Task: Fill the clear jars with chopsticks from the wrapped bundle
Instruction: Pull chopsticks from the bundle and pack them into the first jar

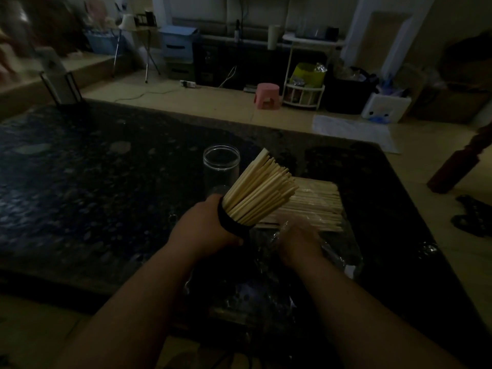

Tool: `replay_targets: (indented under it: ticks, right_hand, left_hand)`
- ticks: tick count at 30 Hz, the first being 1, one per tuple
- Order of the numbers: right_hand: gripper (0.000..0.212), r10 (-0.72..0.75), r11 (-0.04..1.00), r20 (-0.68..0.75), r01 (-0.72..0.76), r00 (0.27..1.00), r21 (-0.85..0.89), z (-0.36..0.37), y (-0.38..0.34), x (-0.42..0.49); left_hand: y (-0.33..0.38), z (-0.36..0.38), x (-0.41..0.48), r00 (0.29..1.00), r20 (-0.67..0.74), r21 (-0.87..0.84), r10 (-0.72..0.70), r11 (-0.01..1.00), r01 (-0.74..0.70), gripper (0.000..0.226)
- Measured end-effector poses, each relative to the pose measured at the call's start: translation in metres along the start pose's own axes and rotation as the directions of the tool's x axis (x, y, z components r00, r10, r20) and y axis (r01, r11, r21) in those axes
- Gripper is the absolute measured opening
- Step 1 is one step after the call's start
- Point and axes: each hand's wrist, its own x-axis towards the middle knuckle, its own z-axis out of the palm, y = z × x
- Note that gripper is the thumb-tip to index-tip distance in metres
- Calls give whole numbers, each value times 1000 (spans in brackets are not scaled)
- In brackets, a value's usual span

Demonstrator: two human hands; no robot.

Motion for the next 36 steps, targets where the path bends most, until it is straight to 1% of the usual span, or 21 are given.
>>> replay_targets:
  ticks: [2, 6, 8, 9, 12, 15, 16, 17, 18, 19, 22, 25, 27, 29, 32, 36]
  right_hand:
    - [50, 6, 1000, -5, -6, 1000, -27, -2, 0, 6]
    - [65, 0, 1000, 43, 1, 999, -14, -5, 1, 12]
    - [68, -28, 996, 38, 31, 999, -78, -7, 0, 14]
    - [67, -42, 994, 20, 44, 999, -102, -8, -1, 15]
    - [53, -85, 991, -30, 81, 996, -103, -6, -2, 16]
    - [38, -85, 987, 23, 87, 996, -134, -3, 2, 13]
    - [36, -80, 986, 25, 82, 997, -148, -3, 2, 12]
    - [34, -97, 982, -9, 94, 995, -163, -3, 3, 12]
    - [33, -119, 979, -44, 110, 992, -169, -5, 2, 12]
    - [35, -126, 981, -44, 118, 991, -154, -8, 1, 12]
    - [43, -102, 989, 42, 106, 994, -103, -16, -3, 13]
    - [37, -110, 986, 82, 119, 991, -112, -19, -1, 13]
    - [30, -138, 987, 60, 143, 989, -75, -18, 1, 12]
    - [28, -158, 986, 18, 158, 987, -43, -18, 1, 7]
    - [32, -190, 981, 6, 190, 982, -45, -15, 2, 3]
    - [37, -167, 984, -13, 166, 986, -61, -13, 4, 1]
  left_hand:
    - [-1, 0, 0, 1000, 0, 1, -5, 1000, 5, 89]
    - [-2, 0, 0, 1000, -10, 10, -6, 1000, 6, 90]
    - [-3, 1, 0, 1000, -14, 10, -3, 1000, 3, 91]
    - [-3, 1, 0, 1000, -13, 7, -2, 1000, 2, 91]
    - [-3, 1, 0, 1000, -9, -3, 2, 1000, -2, 91]
    - [-4, 1, 0, 1000, -13, -10, 3, 1000, -3, 92]
    - [-4, 1, 0, 1000, -13, -10, 3, 1000, -3, 92]
    - [-4, 1, 0, 1000, -12, -9, 3, 1000, -3, 92]
    - [-4, 1, 0, 1000, -13, -7, 4, 1000, -5, 92]
    - [-4, 1, 0, 1000, -14, -6, 6, 1000, -7, 92]
    - [-4, 1, 0, 1000, -14, -2, 12, 1000, -12, 90]
    - [-4, 1, 0, 1000, -15, -11, 19, 1000, -20, 90]
    - [-3, 1, -1, 1000, -10, -26, 15, 1000, -15, 90]
    - [-3, 1, -1, 1000, -9, -26, 12, 1000, -12, 90]
    - [-3, 1, -1, 1000, -14, -16, 12, 1000, -12, 91]
    - [-3, 1, -2, 1000, -18, -15, 7, 1000, -7, 93]
